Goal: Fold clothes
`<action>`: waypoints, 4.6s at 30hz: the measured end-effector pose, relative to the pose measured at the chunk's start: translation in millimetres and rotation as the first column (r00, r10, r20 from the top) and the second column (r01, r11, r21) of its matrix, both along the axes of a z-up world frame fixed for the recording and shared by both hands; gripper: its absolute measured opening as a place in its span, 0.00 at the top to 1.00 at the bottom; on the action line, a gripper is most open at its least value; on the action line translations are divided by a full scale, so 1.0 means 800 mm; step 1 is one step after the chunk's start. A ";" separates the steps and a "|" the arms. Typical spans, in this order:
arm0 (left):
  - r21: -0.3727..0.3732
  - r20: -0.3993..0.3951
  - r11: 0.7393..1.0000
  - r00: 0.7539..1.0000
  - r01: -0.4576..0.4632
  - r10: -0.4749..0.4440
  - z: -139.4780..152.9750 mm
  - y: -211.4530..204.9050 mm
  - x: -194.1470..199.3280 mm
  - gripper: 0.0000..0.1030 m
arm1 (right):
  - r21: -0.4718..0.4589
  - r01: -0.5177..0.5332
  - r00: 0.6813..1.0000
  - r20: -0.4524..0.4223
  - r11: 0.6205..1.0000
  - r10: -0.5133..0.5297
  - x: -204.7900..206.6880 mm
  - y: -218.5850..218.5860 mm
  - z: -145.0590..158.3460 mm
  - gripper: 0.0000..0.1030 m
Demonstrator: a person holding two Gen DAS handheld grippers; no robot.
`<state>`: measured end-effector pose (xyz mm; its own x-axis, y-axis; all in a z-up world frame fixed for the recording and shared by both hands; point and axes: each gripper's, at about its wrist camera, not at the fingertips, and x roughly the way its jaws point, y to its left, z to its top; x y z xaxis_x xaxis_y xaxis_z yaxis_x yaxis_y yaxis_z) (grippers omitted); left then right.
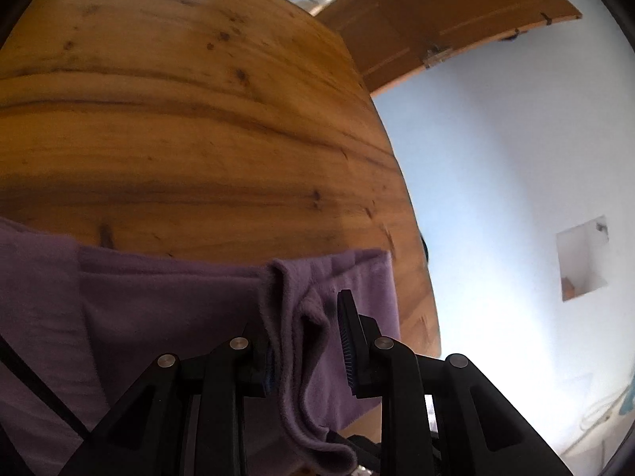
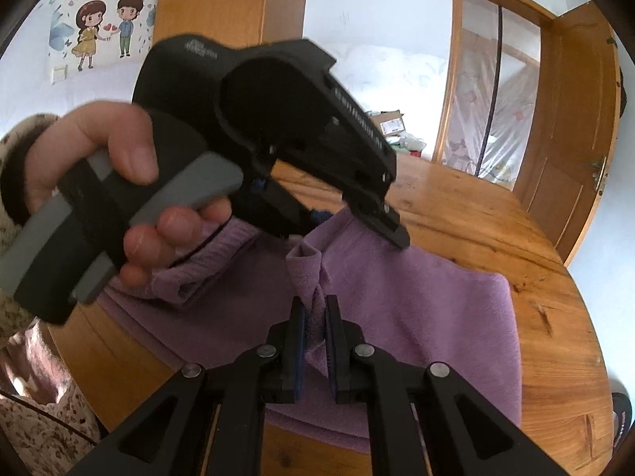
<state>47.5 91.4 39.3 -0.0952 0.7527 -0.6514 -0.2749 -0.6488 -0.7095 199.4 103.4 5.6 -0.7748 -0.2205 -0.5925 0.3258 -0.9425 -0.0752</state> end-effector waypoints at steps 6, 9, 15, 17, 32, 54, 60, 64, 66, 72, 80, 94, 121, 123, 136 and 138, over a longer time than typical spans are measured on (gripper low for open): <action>0.001 -0.035 1.000 0.999 -0.030 0.030 0.008 -0.003 -0.007 0.75 | 0.000 -0.009 1.000 0.028 1.000 0.009 0.000 0.003 -0.006 0.91; 0.008 -0.050 0.999 0.998 -0.045 0.045 0.014 -0.008 -0.009 0.75 | 0.007 -0.015 0.999 0.045 1.000 0.015 0.000 0.002 -0.007 0.90; 0.017 -0.076 0.996 0.994 -0.083 0.084 0.025 -0.030 -0.003 0.74 | 0.030 -0.007 0.998 0.062 1.000 0.005 0.001 -0.003 -0.009 0.88; 0.022 -0.083 0.996 0.992 -0.092 0.093 0.027 -0.037 -0.001 0.74 | 0.035 -0.008 0.998 0.056 0.999 0.006 0.004 -0.004 -0.008 0.87; 0.019 -0.091 1.000 0.996 0.002 0.000 0.028 -0.019 0.023 0.73 | -0.159 0.004 0.996 0.087 0.987 0.010 0.018 0.042 0.034 0.84; -0.059 -0.021 0.997 0.999 0.047 -0.048 -0.009 -0.005 0.035 0.73 | -0.157 -0.046 0.980 0.186 0.987 0.075 -0.055 0.052 0.006 0.84; -0.044 -0.032 0.999 0.999 0.017 -0.019 0.000 -0.017 0.034 0.73 | -0.167 0.011 0.986 0.165 0.986 0.017 -0.064 0.080 0.021 0.84; -0.049 -0.047 0.999 0.999 0.014 -0.016 0.008 -0.022 0.038 0.73 | -0.143 0.002 0.986 0.165 0.990 0.021 -0.064 0.081 0.026 0.83; -0.050 -0.053 0.999 0.998 0.013 -0.015 0.012 -0.028 0.043 0.73 | -0.130 -0.002 0.986 0.165 0.991 0.023 -0.064 0.081 0.028 0.84; -0.035 -0.107 0.999 0.994 -0.024 0.020 0.041 -0.066 0.063 0.73 | -0.128 0.004 0.992 0.124 0.992 0.011 -0.065 0.085 0.052 0.84; -0.034 -0.152 0.980 0.970 -0.197 0.189 0.062 -0.162 0.071 0.73 | -0.192 -0.139 0.985 0.077 0.971 0.156 -0.029 -0.002 0.051 0.84; -0.122 -0.153 0.890 0.895 -0.438 0.420 0.050 -0.329 0.077 0.72 | -0.214 -0.466 0.860 0.117 0.858 0.496 0.000 -0.218 0.019 0.72; -0.109 -0.038 0.895 0.902 -0.432 0.431 -0.016 -0.371 0.026 0.71 | -0.007 -0.449 0.886 0.131 0.894 0.446 0.014 -0.316 -0.017 0.71; -0.104 -0.030 0.897 0.902 -0.431 0.430 -0.018 -0.371 0.023 0.71 | -0.019 -0.443 0.887 0.136 0.896 0.441 0.010 -0.313 -0.017 0.75; -0.104 -0.050 0.902 0.908 -0.420 0.417 -0.016 -0.371 0.007 0.64 | -0.102 -0.441 0.891 0.065 0.892 0.448 0.010 -0.288 0.007 0.93; -0.092 -0.044 0.903 0.908 -0.419 0.417 -0.016 -0.372 0.005 0.64 | -0.112 -0.444 0.891 0.046 0.889 0.451 0.012 -0.283 0.013 0.93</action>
<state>51.5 -206.0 26.4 -0.4033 0.5737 -0.7129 0.0211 -0.7731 -0.6340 208.8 -122.8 16.2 -0.5386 -0.5926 -0.5989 0.7160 -0.6966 0.0454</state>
